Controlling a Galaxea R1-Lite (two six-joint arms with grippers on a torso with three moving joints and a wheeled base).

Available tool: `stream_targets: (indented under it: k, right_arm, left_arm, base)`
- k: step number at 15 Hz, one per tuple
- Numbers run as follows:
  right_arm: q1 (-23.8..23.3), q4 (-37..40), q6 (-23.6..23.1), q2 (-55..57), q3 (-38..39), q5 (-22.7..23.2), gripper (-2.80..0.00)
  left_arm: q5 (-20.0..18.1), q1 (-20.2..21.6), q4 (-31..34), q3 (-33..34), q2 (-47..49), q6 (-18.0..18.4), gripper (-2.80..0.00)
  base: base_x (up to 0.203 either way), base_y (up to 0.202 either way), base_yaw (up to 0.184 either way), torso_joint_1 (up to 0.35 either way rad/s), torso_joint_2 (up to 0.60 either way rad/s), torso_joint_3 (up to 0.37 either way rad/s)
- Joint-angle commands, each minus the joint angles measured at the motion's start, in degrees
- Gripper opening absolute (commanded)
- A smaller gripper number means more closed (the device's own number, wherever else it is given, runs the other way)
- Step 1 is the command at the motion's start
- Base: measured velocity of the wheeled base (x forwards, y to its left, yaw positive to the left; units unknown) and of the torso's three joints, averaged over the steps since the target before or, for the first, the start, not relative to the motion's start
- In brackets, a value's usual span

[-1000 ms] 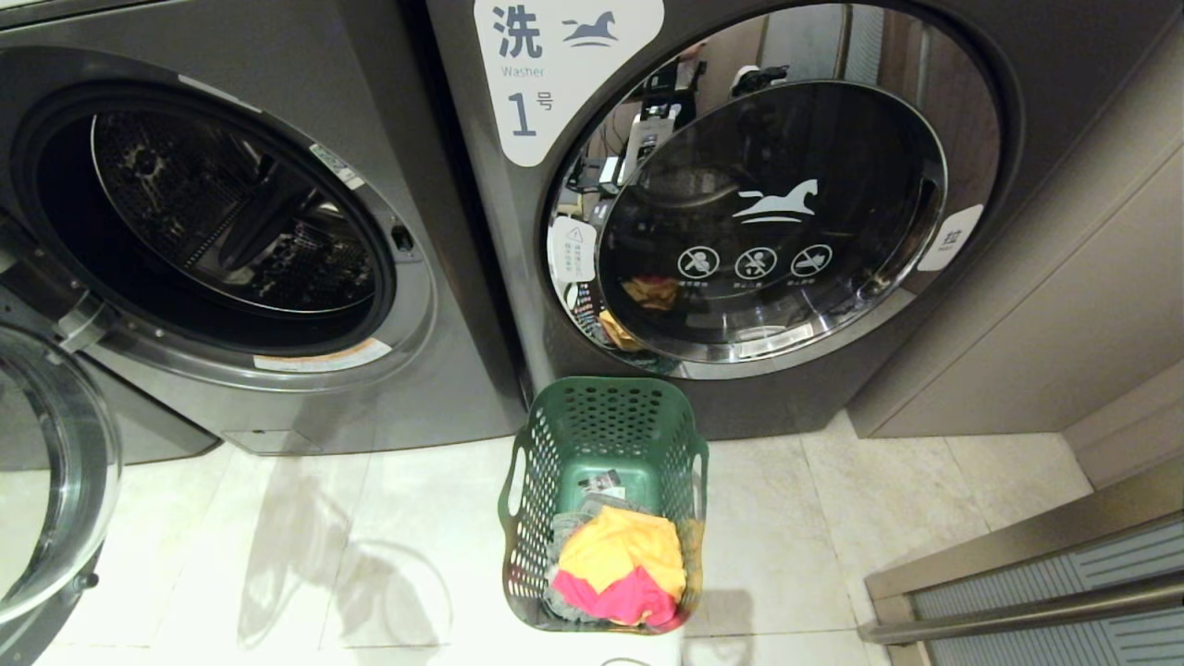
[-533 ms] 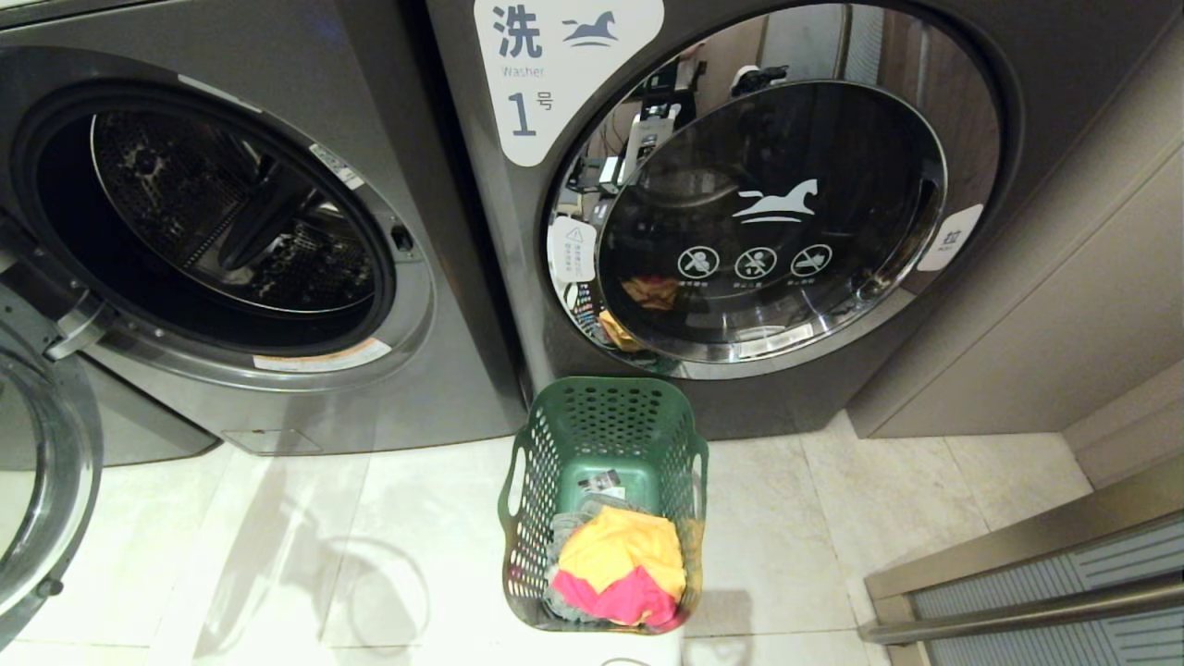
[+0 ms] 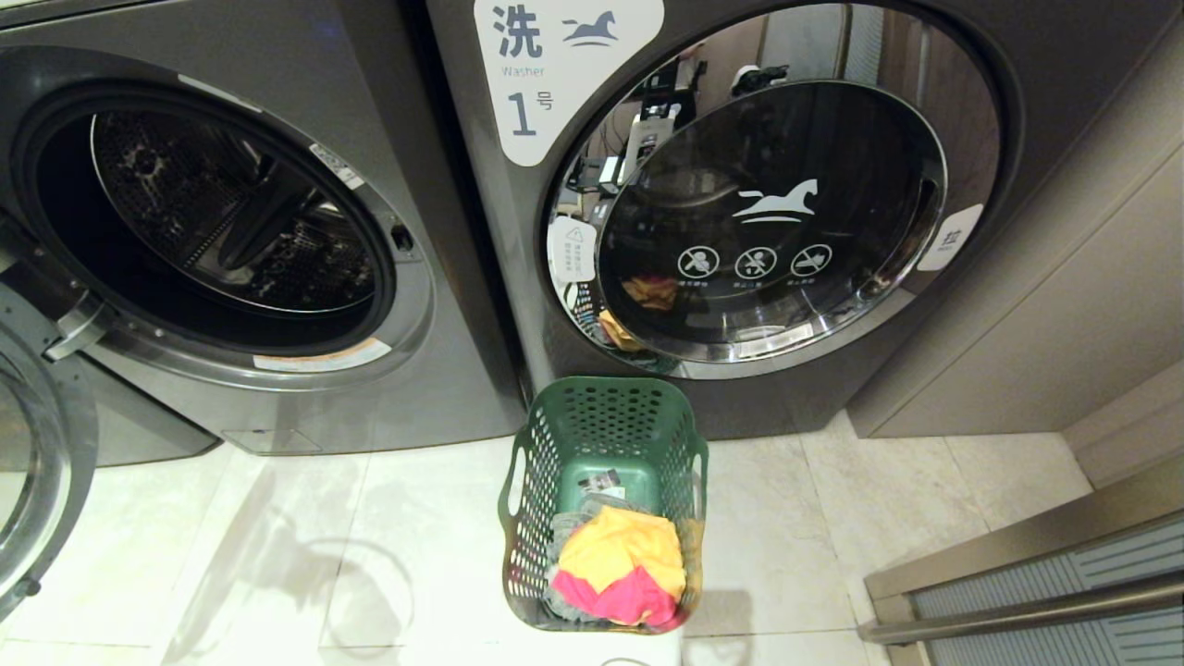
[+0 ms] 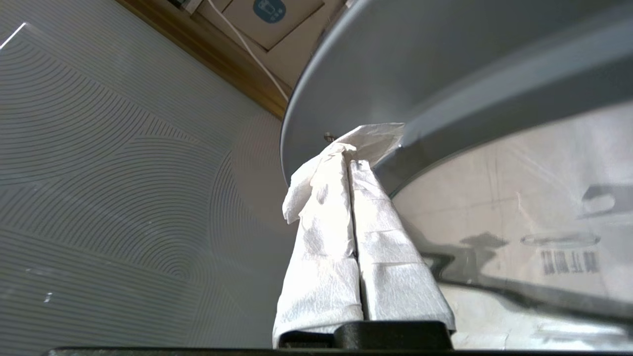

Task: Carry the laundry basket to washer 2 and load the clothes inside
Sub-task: Place the clothes into the washing machine

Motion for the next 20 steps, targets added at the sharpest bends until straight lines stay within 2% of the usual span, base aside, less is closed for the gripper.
stream_targets:
  k: [1, 4, 7, 8, 10, 12, 15, 17, 20]
  right_arm:
    - [0.0, 0.0, 0.0, 0.0, 0.0, 0.0, -2.8]
    - [0.0, 0.0, 0.0, 0.0, 0.0, 0.0, -2.8]
    - [0.0, 0.0, 0.0, 0.0, 0.0, 0.0, -2.8]
    - [0.0, 0.0, 0.0, 0.0, 0.0, 0.0, -2.8]
    - [0.0, 0.0, 0.0, 0.0, 0.0, 0.0, -2.8]
    - [0.0, 0.0, 0.0, 0.0, 0.0, 0.0, -2.8]
    - [0.0, 0.0, 0.0, 0.0, 0.0, 0.0, -2.8]
    - [0.0, 0.0, 0.0, 0.0, 0.0, 0.1, -2.8]
    - [0.0, 0.0, 0.0, 0.0, 0.0, 0.0, -2.8]
  left_arm:
    - [0.1, 0.6, -3.5, -2.3, 3.4, -0.1, -2.8]
    - [-0.3, 0.7, -4.3, -0.9, 0.9, -0.1, -2.8]
    - [-2.8, -0.8, -4.1, 4.5, -9.2, 0.1, -2.8]
    - [-4.2, -1.7, -4.1, 7.1, -13.4, 0.1, -2.8]
    - [-10.6, -5.5, -4.2, 15.0, -23.9, 0.0, -2.8]
    - [-18.4, -13.2, -4.1, 25.8, -35.4, 0.2, -2.8]
    - [-27.1, -31.3, -4.3, 47.2, -53.5, 0.3, -2.8]
    - [-30.7, -41.5, -4.9, 63.1, -65.7, 0.4, -2.8]
    - [-33.4, -51.5, -7.7, 83.0, -80.4, 0.3, -2.8]
  base:
    - [0.0, 0.0, 0.0, 0.0, 0.0, 0.0]
    - [0.0, 0.0, 0.0, 0.0, 0.0, 0.0]
    - [0.0, 0.0, 0.0, 0.0, 0.0, 0.0]
    - [0.0, 0.0, 0.0, 0.0, 0.0, 0.0]
    - [0.0, 0.0, 0.0, 0.0, 0.0, 0.0]
    - [0.0, 0.0, 0.0, 0.0, 0.0, 0.0]
    - [0.0, 0.0, 0.0, 0.0, 0.0, 0.0]
    - [0.0, 0.0, 0.0, 0.0, 0.0, 0.0]
    - [0.0, 0.0, 0.0, 0.0, 0.0, 0.0]
